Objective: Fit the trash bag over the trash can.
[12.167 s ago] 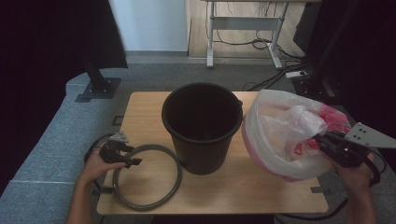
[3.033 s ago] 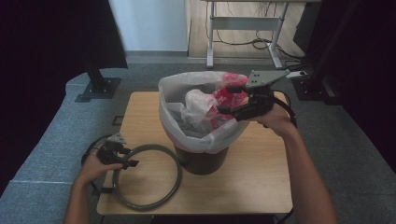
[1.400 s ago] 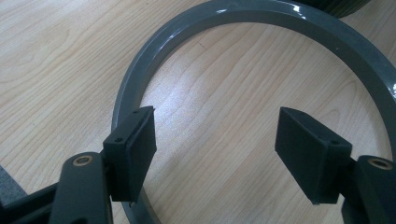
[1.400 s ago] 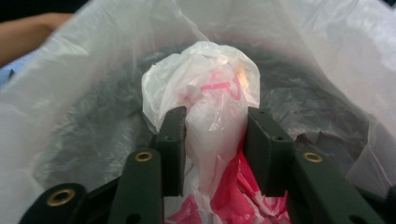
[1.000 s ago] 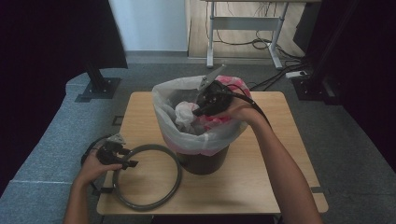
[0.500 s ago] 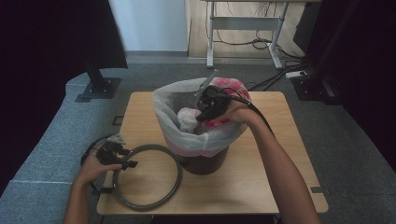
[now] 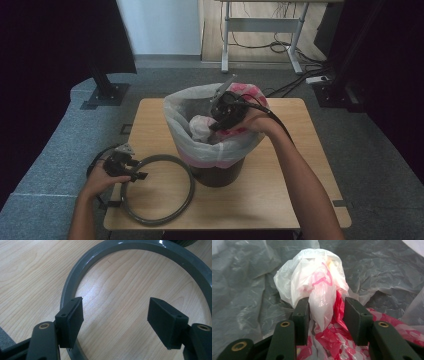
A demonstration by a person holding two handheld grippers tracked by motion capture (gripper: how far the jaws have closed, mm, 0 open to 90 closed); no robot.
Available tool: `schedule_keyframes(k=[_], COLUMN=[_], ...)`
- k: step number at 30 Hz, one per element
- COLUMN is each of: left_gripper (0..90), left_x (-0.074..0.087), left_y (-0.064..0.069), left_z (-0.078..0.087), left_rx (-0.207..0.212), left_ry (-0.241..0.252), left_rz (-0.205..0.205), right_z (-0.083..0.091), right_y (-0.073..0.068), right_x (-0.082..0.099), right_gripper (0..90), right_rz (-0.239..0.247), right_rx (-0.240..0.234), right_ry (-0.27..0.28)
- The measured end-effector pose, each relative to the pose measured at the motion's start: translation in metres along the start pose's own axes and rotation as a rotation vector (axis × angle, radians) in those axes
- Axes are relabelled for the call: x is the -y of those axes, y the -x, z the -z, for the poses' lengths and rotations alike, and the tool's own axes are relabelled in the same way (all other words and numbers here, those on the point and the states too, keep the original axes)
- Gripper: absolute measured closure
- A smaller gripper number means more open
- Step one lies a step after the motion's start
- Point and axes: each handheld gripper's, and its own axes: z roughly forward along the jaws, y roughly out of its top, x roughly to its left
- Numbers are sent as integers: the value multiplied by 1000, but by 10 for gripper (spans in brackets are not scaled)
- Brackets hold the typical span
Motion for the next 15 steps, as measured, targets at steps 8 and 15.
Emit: schedule_keyframes(k=[8,15], left_gripper=[293,293], left_x=[0,0], left_y=[0,0], left_z=[-1,-1], left_rx=[1,2], left_ry=[-4,-5], left_rz=[-2,-1], right_z=[-5,7], right_y=[1,1], right_x=[1,1], right_gripper=[628,420], right_rz=[-2,-27], right_rx=[-9,27], right_ry=[-59,29])
